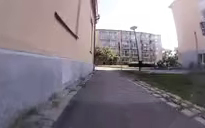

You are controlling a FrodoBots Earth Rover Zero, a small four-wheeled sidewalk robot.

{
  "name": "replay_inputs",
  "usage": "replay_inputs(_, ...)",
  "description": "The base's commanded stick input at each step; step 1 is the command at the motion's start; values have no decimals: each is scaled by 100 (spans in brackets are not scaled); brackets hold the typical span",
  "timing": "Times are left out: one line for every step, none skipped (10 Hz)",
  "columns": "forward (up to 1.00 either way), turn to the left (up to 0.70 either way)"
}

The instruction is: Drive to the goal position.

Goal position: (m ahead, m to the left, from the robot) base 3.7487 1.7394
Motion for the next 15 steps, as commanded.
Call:
replay_inputs(60, -10)
replay_inputs(60, -12)
replay_inputs(60, -15)
replay_inputs(60, -15)
replay_inputs(60, -15)
replay_inputs(60, -15)
replay_inputs(60, -15)
replay_inputs(60, -15)
replay_inputs(60, -15)
replay_inputs(60, -15)
replay_inputs(60, -15)
replay_inputs(60, -15)
replay_inputs(60, -15)
replay_inputs(60, -15)
replay_inputs(60, -15)
